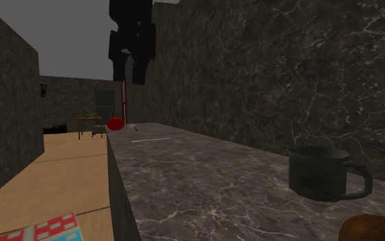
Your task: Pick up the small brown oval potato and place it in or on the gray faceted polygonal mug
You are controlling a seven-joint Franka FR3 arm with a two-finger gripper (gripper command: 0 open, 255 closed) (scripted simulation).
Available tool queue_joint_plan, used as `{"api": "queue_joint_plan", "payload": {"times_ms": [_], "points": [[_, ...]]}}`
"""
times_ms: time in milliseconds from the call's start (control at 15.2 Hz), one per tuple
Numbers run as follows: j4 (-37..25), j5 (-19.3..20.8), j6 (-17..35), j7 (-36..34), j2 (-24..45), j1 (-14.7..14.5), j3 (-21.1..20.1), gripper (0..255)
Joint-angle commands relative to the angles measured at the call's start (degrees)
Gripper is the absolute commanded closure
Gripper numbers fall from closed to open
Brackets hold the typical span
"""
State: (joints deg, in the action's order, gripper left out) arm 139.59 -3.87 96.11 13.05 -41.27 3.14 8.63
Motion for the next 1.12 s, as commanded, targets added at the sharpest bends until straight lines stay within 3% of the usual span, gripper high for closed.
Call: {"api": "queue_joint_plan", "payload": {"times_ms": [0,594,1056], "points": [[-0.1,0.7,2.5,2.2,2.0,0.9,2.4,0],[-2.4,0.8,13.5,12.8,13.6,3.2,13.5,0],[-8.1,-4.9,20.0,23.2,26.2,3.1,22.5,0]]}}
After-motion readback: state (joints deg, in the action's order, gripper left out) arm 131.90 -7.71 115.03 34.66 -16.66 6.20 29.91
